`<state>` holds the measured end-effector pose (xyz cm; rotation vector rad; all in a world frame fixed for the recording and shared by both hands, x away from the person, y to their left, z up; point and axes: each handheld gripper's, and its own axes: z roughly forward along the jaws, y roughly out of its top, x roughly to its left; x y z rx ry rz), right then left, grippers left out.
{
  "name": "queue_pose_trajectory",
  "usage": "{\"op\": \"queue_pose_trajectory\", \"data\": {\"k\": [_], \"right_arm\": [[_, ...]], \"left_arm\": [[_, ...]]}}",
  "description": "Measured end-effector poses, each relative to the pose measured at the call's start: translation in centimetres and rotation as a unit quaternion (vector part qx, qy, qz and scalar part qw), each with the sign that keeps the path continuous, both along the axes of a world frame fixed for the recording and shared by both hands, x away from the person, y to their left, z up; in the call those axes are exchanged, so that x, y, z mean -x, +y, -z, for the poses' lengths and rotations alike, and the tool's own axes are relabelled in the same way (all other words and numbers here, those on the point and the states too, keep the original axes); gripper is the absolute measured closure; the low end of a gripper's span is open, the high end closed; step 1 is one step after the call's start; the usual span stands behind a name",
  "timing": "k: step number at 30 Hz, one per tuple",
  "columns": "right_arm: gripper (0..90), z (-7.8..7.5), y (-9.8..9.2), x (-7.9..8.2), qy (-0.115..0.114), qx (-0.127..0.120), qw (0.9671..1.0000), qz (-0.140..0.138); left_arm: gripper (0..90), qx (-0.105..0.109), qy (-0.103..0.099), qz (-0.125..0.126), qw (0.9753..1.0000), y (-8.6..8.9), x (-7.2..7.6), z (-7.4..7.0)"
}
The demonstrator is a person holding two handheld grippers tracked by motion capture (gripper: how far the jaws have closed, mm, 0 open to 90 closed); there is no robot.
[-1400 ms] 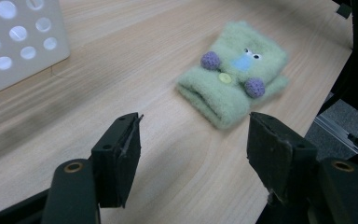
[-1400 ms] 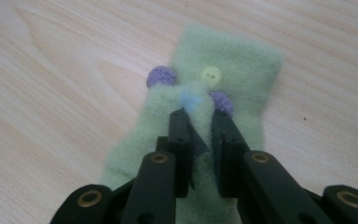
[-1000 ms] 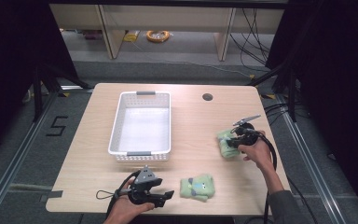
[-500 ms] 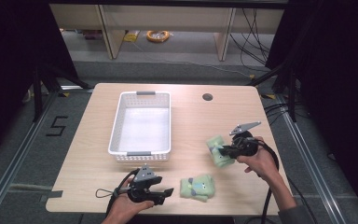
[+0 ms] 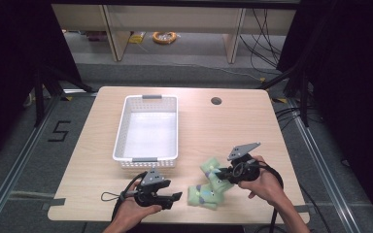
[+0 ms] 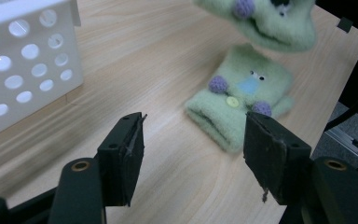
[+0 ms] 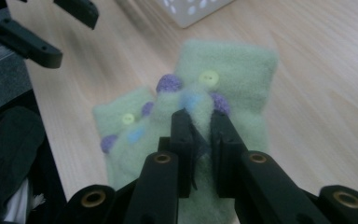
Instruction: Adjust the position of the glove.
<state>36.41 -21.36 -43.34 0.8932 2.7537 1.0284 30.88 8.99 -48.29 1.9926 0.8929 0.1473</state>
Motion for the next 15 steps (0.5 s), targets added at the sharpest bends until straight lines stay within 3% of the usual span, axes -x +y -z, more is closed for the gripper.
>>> {"op": "queue_pose_trajectory", "data": {"k": [6,9,12,13,15], "right_arm": [[82.1,0.5,1.4,0.8,-0.004,0.005,0.9991,-0.041],[82.1,0.7,2.1,1.3,-0.008,0.009,0.9969,-0.078],[82.0,0.8,2.8,1.8,0.002,0.019,0.9952,-0.096],[81.9,0.9,3.0,1.7,-0.006,0.024,0.9934,-0.112],[81.8,1.0,3.2,1.8,0.000,0.019,0.9928,-0.119]], "left_arm": [[37.8,0.001,-0.003,0.002,1.0000,-0.1,-0.4,-0.3],[37.1,0.003,0.000,0.003,1.0000,-0.2,-0.4,-0.3],[36.2,0.008,0.003,0.001,1.0000,-0.5,-0.5,-0.3],[35.5,0.006,0.002,0.005,1.0000,-0.5,-0.5,-0.4],[33.8,0.006,0.003,0.007,1.0000,-0.6,-0.5,-0.4]]}}
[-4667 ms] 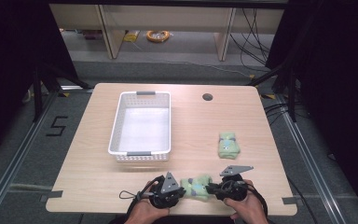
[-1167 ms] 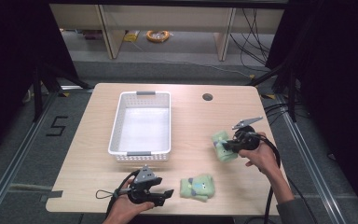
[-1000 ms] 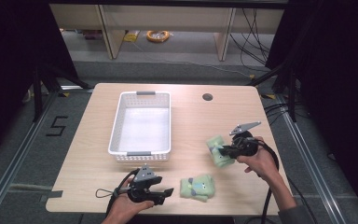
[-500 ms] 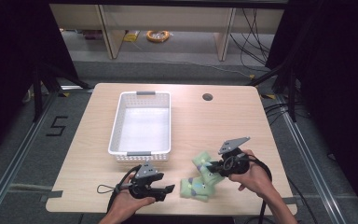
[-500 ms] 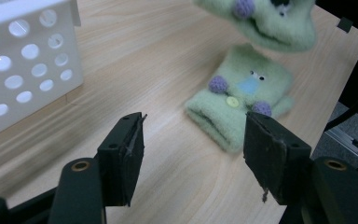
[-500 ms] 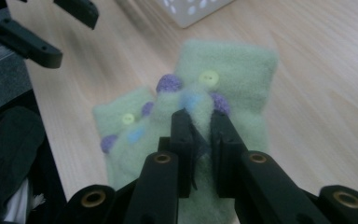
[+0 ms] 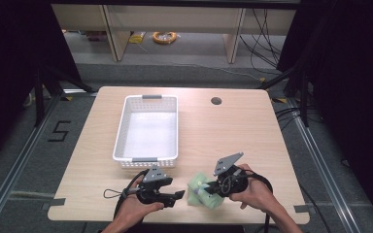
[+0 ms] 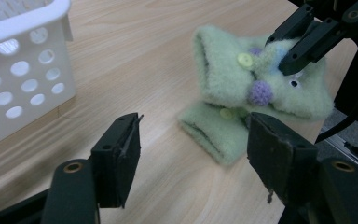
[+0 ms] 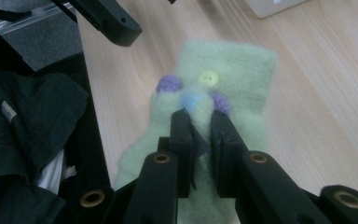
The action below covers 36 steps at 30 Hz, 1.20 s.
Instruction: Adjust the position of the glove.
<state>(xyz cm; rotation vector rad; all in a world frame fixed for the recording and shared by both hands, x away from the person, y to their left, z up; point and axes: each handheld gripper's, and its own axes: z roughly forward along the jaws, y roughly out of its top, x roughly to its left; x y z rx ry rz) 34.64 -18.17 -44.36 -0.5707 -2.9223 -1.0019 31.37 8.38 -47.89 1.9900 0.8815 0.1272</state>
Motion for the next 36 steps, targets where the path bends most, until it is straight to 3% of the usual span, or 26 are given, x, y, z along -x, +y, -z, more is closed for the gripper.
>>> {"op": "queue_pose_trajectory", "data": {"k": [5,7,12,14,16,17,21,25,29,31,36], "right_arm": [[81.6,0.1,0.2,0.1,0.000,0.004,1.0000,-0.004],[81.6,0.2,0.2,0.3,0.001,0.008,0.9999,-0.010],[81.6,0.3,0.4,0.4,0.000,0.013,0.9997,-0.018],[81.5,0.2,0.5,0.5,0.005,0.013,0.9998,-0.017],[81.4,0.3,0.5,0.4,0.001,0.012,0.9997,-0.023],[81.3,0.3,0.5,0.4,-0.006,0.014,0.9995,-0.026],[81.1,0.5,0.5,0.5,0.003,0.016,0.9995,-0.028],[81.1,0.8,0.5,0.2,-0.003,0.018,0.9996,-0.021],[81.3,0.8,0.4,0.2,0.000,0.021,0.9993,-0.029],[81.3,0.9,0.6,0.1,0.000,0.024,0.9993,-0.030],[81.2,0.6,0.8,-0.6,-0.002,0.024,0.9988,-0.043]], "left_arm": [[26.7,-0.004,-0.003,0.007,1.0000,-0.5,-0.1,0.2],[24.3,0.003,0.002,0.005,1.0000,-0.9,-0.1,0.2],[25.8,0.000,0.000,0.016,0.9999,-1.7,-0.4,0.2],[30.7,0.012,0.004,0.018,0.9998,-2.1,-0.6,0.4],[35.3,0.014,0.010,0.028,0.9995,-2.5,-0.8,0.5],[39.0,0.005,0.011,0.034,0.9994,-2.6,-0.9,0.6],[48.2,0.016,0.025,0.041,0.9987,-3.3,-1.2,1.0],[66.0,0.012,0.023,0.037,0.9990,-3.7,-1.2,1.3],[82.6,0.029,0.034,0.028,0.9986,-3.7,-1.1,1.5],[85.1,0.022,0.036,0.039,0.9983,-3.5,-0.9,1.4],[87.1,0.033,0.030,0.032,0.9985,-3.2,0.0,1.0]]}}
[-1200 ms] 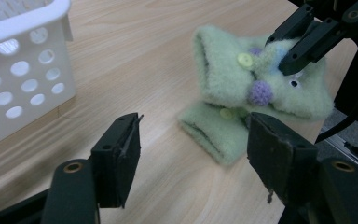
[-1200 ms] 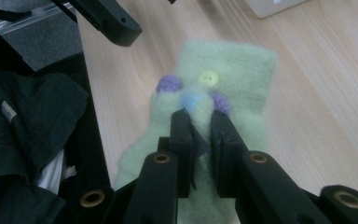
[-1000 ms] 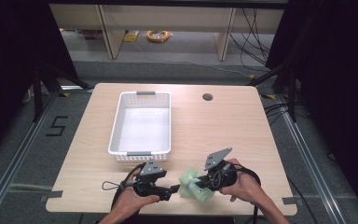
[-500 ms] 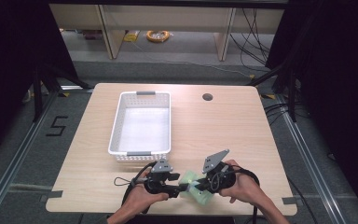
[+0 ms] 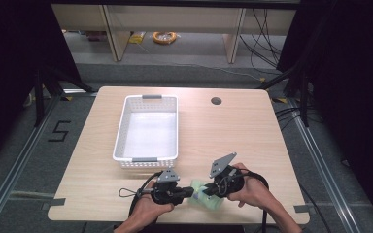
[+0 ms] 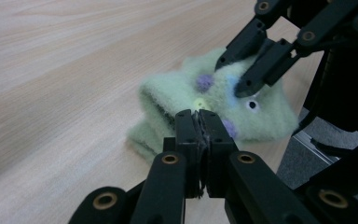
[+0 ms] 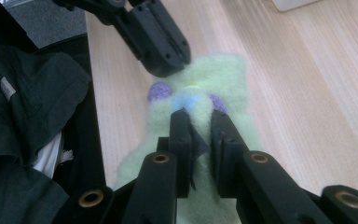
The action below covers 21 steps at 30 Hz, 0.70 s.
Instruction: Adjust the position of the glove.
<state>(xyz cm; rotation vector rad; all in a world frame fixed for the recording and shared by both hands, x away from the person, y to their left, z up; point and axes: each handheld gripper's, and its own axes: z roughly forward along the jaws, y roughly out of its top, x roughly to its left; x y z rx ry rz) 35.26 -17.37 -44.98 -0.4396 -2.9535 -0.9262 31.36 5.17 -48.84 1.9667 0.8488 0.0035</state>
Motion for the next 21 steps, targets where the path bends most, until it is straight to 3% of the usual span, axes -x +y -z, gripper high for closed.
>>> {"op": "queue_pose_trajectory", "data": {"k": [5,7,10,11,12,13,17,20,21], "right_arm": [[80.9,-0.2,0.2,-0.8,0.004,0.016,0.9998,-0.011],[80.6,-0.1,0.2,-1.1,0.017,0.022,0.9996,-0.003],[78.7,0.6,0.2,-1.7,0.019,0.022,0.9995,-0.012],[77.9,0.7,0.1,-1.8,0.032,0.020,0.9990,-0.021],[75.9,0.8,0.0,-1.7,0.024,0.025,0.9994,-0.001],[72.8,0.8,0.0,-1.7,0.032,0.020,0.9993,-0.003],[63.3,0.4,-1.1,-1.4,0.022,-0.008,0.9979,0.060],[58.0,-0.2,-2.4,-0.7,0.012,-0.016,0.9933,0.114],[58.0,-0.5,-2.9,-0.1,0.009,-0.015,0.9904,0.137]], "left_arm": [[87.2,0.001,0.007,0.004,1.0000,0.0,0.4,0.0],[87.2,-0.005,0.011,0.000,0.9999,0.0,0.3,0.3],[87.1,-0.001,0.022,0.002,0.9998,0.0,0.2,0.8],[87.1,-0.003,0.026,-0.002,0.9997,0.0,0.2,0.9],[87.0,0.002,0.025,-0.006,0.9997,0.0,0.2,1.0],[87.0,-0.002,0.025,-0.010,0.9996,0.0,0.2,1.0],[86.7,-0.006,0.026,-0.009,0.9996,0.0,0.2,1.1],[86.4,-0.003,0.025,-0.008,0.9996,0.0,0.2,1.1],[86.3,-0.003,0.026,-0.010,0.9996,0.0,0.2,1.1]]}}
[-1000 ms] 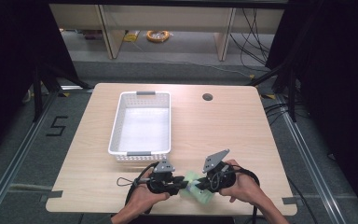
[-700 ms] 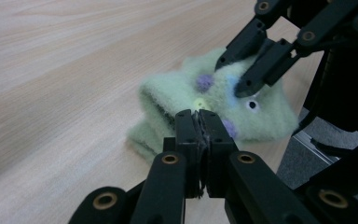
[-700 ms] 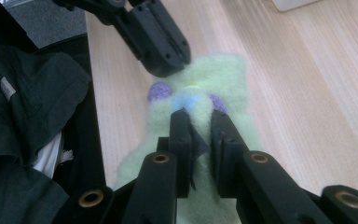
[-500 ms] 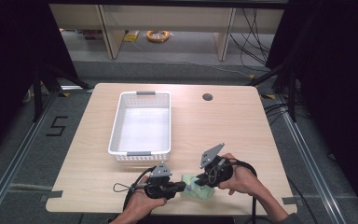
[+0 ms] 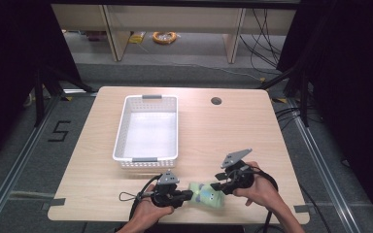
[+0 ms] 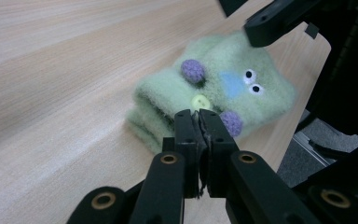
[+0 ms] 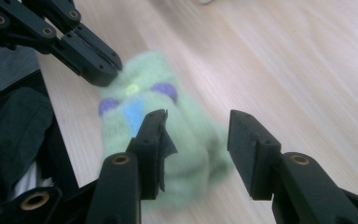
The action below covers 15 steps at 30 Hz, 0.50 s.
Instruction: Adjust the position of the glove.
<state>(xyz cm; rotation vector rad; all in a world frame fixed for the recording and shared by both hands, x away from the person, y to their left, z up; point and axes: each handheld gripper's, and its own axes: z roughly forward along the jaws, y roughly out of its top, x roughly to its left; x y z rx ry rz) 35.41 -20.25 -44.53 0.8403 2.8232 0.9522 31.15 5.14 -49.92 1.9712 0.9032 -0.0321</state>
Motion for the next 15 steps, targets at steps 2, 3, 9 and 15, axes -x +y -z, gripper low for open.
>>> {"op": "queue_pose_trajectory", "data": {"k": [2,3,9,15], "right_arm": [[58.2,-0.1,-0.7,1.0,-0.015,-0.009,0.9994,0.030],[58.3,-0.1,-1.1,1.4,-0.010,-0.004,0.9992,0.038],[58.5,1.0,-1.9,2.5,-0.004,-0.027,0.9973,0.067],[72.5,2.6,-1.5,2.0,0.030,-0.016,0.9963,0.079]], "left_arm": [[86.2,-0.001,0.000,0.000,1.0000,0.0,0.0,0.0],[86.2,-0.002,-0.001,0.000,1.0000,0.0,0.0,0.0],[85.9,-0.002,-0.002,-0.001,1.0000,0.0,0.0,0.0],[86.1,-0.006,-0.006,0.000,1.0000,-0.1,0.2,0.0]]}}
